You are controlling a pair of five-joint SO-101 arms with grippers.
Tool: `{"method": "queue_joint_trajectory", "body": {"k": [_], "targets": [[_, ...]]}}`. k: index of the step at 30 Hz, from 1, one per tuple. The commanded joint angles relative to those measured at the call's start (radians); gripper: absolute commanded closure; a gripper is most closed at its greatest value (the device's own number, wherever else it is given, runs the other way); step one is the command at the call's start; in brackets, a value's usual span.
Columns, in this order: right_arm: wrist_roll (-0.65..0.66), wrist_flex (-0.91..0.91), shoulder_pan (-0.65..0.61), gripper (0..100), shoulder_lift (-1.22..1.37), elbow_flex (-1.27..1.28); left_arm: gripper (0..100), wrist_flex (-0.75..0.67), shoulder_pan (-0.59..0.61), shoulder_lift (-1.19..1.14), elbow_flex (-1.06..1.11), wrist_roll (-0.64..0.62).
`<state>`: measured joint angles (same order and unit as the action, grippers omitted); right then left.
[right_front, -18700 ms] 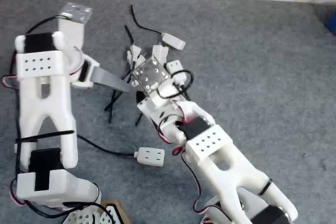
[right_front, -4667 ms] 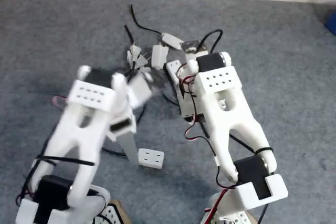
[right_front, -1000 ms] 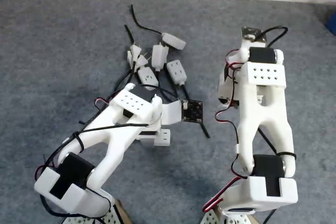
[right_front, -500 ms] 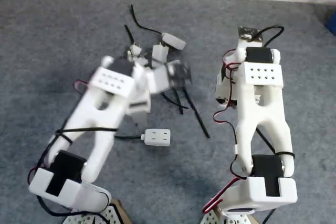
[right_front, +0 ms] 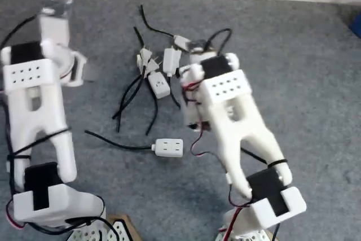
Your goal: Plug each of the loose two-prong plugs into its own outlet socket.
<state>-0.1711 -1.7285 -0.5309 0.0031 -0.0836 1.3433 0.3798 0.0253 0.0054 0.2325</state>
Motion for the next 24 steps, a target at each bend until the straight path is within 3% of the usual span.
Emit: {"method": "queue_joint_trajectory", "body": {"k": [1, 6, 11, 18, 24], "targets": [[-0.026, -0.035, -0.058, 99.0, -0.005, -0.117, 64, -0.103, 0.058, 0.005, 0.11, -0.018], [-0.06, -0.035, -0.093, 98.9, 0.074, -0.13, 64, -0.295, 0.101, 0.007, 0.312, -0.021], [-0.084, -0.036, -0.136, 98.9, 0.16, -0.131, 64, -0.416, 0.094, 0.007, 0.438, -0.11], [-0.084, -0.038, -0.166, 98.8, 0.081, -0.165, 65, -0.531, 0.035, 0.005, 0.564, -0.118], [-0.084, -0.039, -0.208, 97.6, 0.097, -0.159, 65, -0.545, 0.035, 0.005, 0.573, -0.152]]}}
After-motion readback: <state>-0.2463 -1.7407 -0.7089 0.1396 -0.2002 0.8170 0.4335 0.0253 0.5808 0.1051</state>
